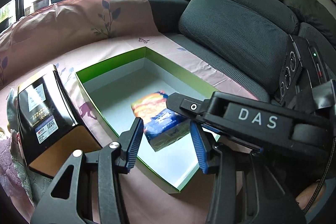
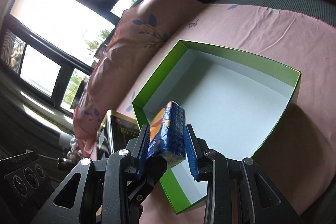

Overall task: Organize soft objects
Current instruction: 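Carry the tissue pack to the green box and release it inside, then return the right tool to the bed toward the green knitted scrunchie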

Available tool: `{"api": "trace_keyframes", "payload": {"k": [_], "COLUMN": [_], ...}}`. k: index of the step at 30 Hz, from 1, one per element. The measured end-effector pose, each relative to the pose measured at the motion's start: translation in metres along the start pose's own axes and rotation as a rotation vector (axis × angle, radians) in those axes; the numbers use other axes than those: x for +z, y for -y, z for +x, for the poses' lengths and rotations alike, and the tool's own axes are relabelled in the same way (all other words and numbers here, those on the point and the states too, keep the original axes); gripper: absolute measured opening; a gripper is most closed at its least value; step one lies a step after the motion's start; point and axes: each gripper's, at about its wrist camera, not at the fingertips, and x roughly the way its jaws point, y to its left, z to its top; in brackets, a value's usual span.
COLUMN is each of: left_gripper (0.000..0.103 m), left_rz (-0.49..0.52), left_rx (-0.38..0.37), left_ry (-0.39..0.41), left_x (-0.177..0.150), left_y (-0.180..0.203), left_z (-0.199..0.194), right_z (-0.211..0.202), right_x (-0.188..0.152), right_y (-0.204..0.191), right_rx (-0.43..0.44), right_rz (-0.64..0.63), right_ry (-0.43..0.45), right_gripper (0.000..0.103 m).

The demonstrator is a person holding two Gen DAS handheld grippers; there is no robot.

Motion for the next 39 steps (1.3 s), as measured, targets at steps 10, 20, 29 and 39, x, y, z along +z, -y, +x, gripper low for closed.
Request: {"api": "trace_keyframes", "payload": {"k": [10, 20, 29, 39], "left_gripper": [0.062, 0.077, 0.077, 0.077], "left_rz": [-0.055, -0.237, -0.468, -0.769], "left_rx": [0.110, 0.395, 0.652, 0.682], "left_ry": [0.080, 0.132, 0.099, 0.082], "left_x": [-0.011, -0.055, -0.115, -0.175], "left_y": [-0.039, -0.127, -0.209, -0.269], "left_z": [-0.054, -0.127, -0.168, -0.187], "right_z": [-0.016, -0.012, 0.020, 0.070], "right_x": [-0.007, -0.044, -0.103, -0.173], "right_y": [-0.027, -0.108, -0.179, -0.228], "right_rx": [0.005, 0.106, 0.129, 0.175], "right_rz": [-0.076, -0.303, -0.519, -0.634], "right_ry": [0.069, 0.038, -0.063, -0.223], "right_gripper": [0.078, 0.094, 0.094, 0.094]}}
